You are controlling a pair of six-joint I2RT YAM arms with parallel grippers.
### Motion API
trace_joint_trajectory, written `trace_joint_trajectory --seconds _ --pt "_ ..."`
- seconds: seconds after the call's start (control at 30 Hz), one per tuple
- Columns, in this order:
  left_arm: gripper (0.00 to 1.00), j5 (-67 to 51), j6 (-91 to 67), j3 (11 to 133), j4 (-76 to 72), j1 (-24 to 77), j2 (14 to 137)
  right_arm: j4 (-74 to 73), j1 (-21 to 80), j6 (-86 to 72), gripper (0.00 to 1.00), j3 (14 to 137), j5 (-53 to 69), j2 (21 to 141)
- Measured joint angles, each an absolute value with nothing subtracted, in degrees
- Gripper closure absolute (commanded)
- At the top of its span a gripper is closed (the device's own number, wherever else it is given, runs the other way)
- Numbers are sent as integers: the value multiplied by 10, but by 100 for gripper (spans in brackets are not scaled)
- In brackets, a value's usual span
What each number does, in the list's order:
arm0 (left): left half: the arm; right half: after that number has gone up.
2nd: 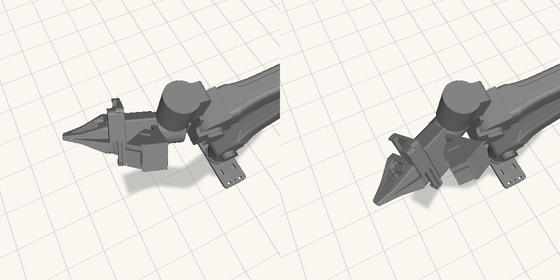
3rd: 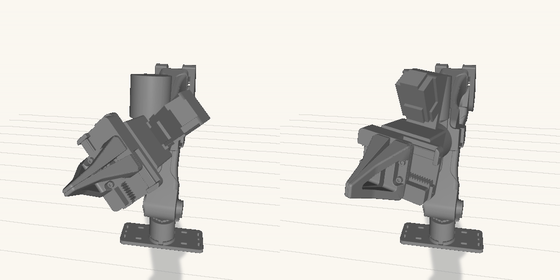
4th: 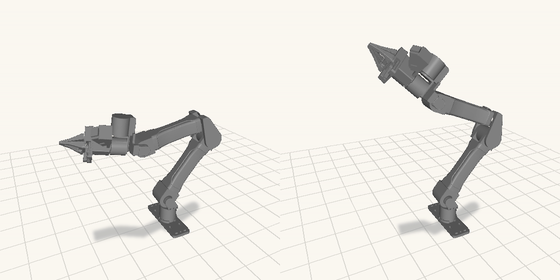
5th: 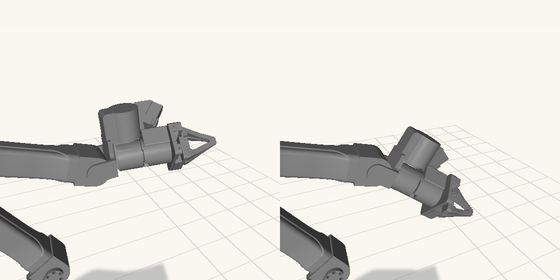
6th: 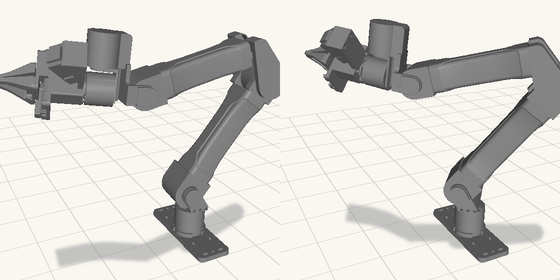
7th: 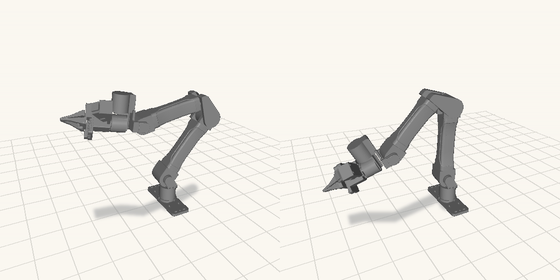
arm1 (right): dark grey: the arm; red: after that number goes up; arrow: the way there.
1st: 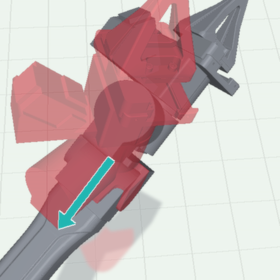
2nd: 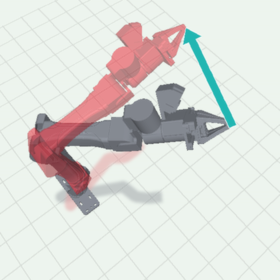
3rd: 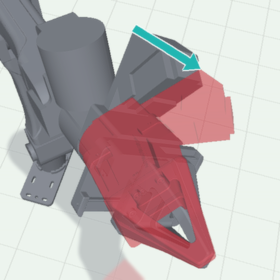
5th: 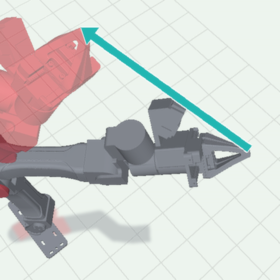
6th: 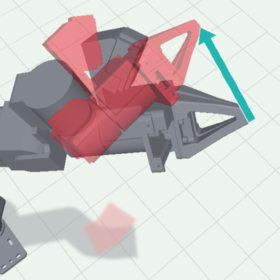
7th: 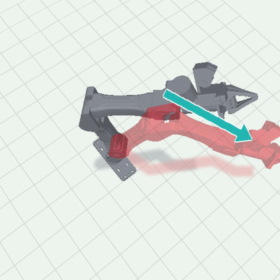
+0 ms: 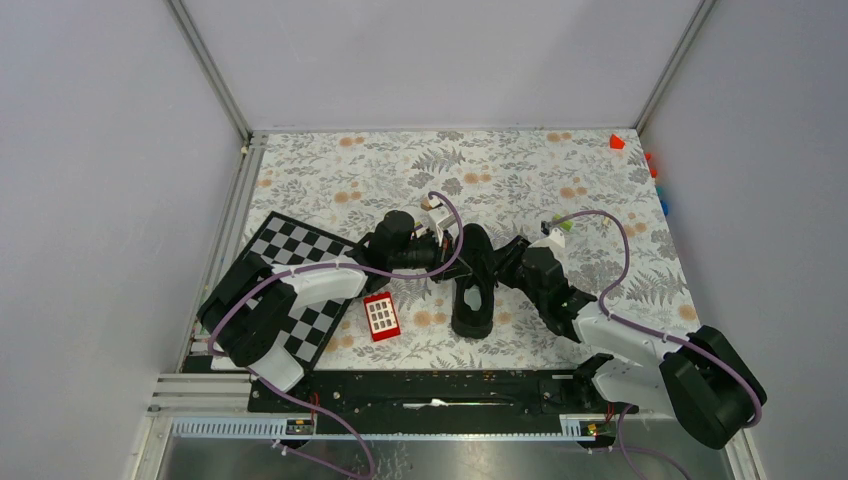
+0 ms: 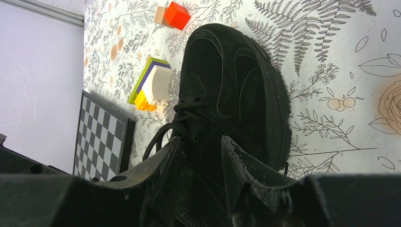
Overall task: Tie the shoes
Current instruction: Cross the shoelace with the shoelace.
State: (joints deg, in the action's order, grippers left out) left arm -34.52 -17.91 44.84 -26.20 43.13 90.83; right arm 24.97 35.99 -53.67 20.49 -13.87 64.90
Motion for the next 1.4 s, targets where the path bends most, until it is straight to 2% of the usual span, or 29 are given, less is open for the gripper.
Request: trace_joint_trajectory --seconds 0.37,0.53,0.73,0.8,0.97,1.07,1.13,1.2,1.33,1.4 --pt "100 -345 -179 448 -258 431 908 229 360 -512 49 205 -138 631" --pt "100 -347 -179 448 -258 431 908 215 360 -462 38 206 -135 604" --pt "100 -347 -179 448 -258 431 908 185 359 -404 36 234 -119 557" --pt "100 -347 -179 448 -258 431 908 180 359 -398 39 235 -113 550" --pt "100 -348 -179 448 -258 431 908 150 352 -394 64 239 -106 530" --pt "100 -348 -179 448 -258 431 908 124 312 -397 77 263 -70 541" --pt "100 -348 -179 448 -258 431 908 117 278 -404 78 283 -37 555" --pt "100 -348 -179 448 -258 431 908 113 257 -406 71 300 -5 570" --pt "100 -348 -179 448 -258 431 908 95 252 -402 70 327 56 600" --pt "100 -348 -180 448 -258 431 908 90 252 -401 58 336 81 615"
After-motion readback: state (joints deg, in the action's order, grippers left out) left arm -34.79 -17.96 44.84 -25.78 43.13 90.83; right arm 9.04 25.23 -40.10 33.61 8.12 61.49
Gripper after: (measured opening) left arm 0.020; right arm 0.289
